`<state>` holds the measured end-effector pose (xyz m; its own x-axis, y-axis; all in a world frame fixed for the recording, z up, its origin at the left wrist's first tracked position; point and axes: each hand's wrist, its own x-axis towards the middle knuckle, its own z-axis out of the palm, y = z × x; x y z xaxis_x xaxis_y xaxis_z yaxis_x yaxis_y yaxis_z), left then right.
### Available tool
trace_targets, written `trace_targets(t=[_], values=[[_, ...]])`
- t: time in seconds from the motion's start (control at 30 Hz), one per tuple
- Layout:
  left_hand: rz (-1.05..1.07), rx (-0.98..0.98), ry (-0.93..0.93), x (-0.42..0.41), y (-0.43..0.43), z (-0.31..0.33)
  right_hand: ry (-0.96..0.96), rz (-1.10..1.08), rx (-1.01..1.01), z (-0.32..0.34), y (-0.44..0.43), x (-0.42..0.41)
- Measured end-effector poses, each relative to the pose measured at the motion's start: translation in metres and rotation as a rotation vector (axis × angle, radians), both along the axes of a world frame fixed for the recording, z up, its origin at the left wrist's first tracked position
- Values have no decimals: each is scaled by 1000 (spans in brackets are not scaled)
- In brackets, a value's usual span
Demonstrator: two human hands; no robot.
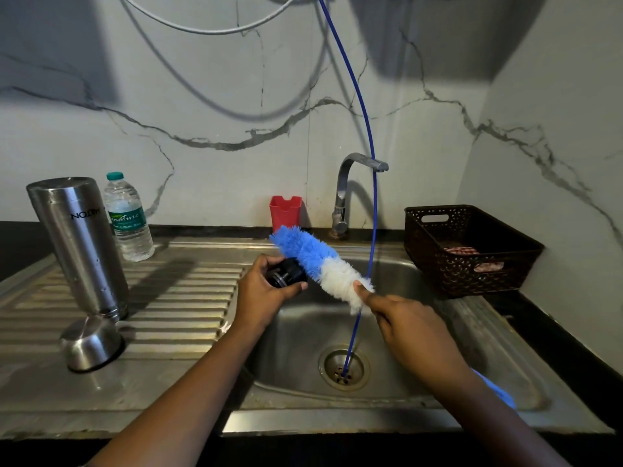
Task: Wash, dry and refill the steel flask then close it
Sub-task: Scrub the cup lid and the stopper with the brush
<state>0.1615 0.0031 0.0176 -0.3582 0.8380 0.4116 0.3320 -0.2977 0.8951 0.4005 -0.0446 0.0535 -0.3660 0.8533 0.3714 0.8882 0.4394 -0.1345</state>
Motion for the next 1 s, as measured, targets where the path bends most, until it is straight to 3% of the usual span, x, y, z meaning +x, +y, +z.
trace_targets(t=[0.1, 0.2, 0.3, 0.37, 0.43, 0.47, 0.63, 0.83, 1.0], values=[[-36, 9, -72, 2, -2, 1, -37, -96, 42, 3, 24, -10], [-66, -27, -385, 1, -3, 7, 76, -110, 22, 12, 49, -3], [-212, -120, -721, -7, 1, 9, 379, -2, -105, 15, 64, 2], [-300, -172, -796, -14, 2, 8, 696, 39, -311, 12, 63, 4], [-316, -153, -807, -18, 5, 8, 909, 26, -563, 10, 60, 11], [-301, -113, -803, -19, 7, 6, 916, 19, -683, 9, 59, 16], [-198, 57, -763, -30, 7, 10, 736, 125, -1083, 12, 49, 21], [-139, 74, -537, -16, 8, 1, 819, 171, -1106, 9, 43, -2], [-93, 78, -492, -22, 11, -1, 840, 181, -1107, 9, 42, 3]])
